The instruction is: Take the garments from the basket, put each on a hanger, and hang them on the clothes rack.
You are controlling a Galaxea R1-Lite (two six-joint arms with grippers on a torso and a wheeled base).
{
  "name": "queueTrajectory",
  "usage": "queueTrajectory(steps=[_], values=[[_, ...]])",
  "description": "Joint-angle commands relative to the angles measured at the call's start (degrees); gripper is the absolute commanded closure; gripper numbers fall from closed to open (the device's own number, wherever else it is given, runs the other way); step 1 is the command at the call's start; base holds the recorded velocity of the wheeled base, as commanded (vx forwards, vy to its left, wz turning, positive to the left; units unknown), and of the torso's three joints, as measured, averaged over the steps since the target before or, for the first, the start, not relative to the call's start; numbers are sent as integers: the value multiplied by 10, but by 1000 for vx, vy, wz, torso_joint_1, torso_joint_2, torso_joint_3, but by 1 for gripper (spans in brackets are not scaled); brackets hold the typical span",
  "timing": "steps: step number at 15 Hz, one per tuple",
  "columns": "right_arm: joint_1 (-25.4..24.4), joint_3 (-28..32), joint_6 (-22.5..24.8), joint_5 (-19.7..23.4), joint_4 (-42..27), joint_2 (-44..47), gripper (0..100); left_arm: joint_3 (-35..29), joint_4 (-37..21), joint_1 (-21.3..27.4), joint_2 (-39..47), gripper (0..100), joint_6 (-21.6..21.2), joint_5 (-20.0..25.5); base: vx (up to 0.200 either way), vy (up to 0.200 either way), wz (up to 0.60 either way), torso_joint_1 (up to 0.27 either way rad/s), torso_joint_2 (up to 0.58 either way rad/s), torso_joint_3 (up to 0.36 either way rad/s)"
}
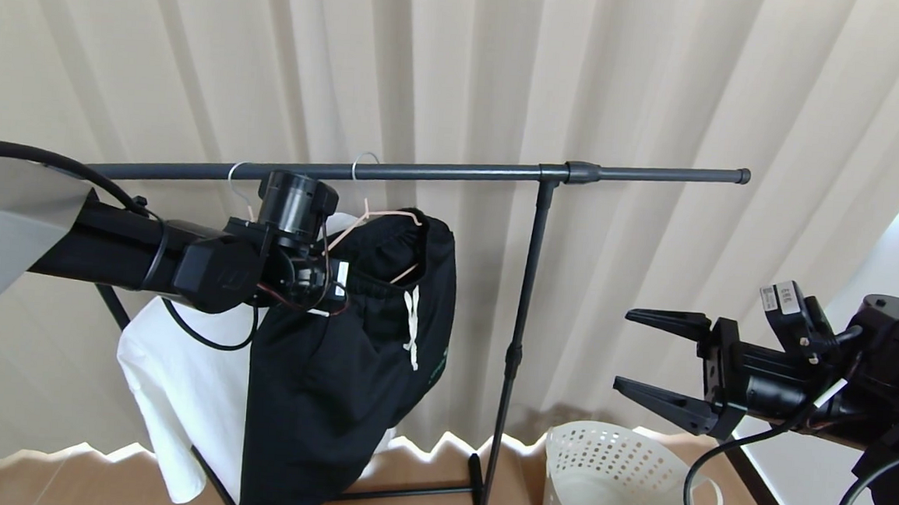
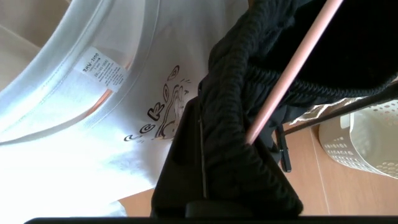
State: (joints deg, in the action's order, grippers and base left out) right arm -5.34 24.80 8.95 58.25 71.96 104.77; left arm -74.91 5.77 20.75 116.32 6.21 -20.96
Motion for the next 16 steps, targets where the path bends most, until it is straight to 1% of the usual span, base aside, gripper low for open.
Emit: queueTrajectory(steps=[1, 12, 13, 16], values=[[0, 0, 0, 0, 0, 1, 0, 0, 0, 0, 3, 100, 3, -1, 0, 0, 0, 0, 0, 0], [0, 0, 0, 0, 1, -1, 0, 2, 0, -1, 6, 100, 4, -1, 0, 0, 0, 0, 0, 0], [0, 0, 0, 0, 1, -1, 0, 4, 0, -1, 6, 0, 4, -1, 0, 0, 0, 0, 0, 0], [1, 0, 0, 0, 1, -8, 0, 5, -3, 0, 1, 0, 3, -11, 0, 0, 0, 0, 0, 0]])
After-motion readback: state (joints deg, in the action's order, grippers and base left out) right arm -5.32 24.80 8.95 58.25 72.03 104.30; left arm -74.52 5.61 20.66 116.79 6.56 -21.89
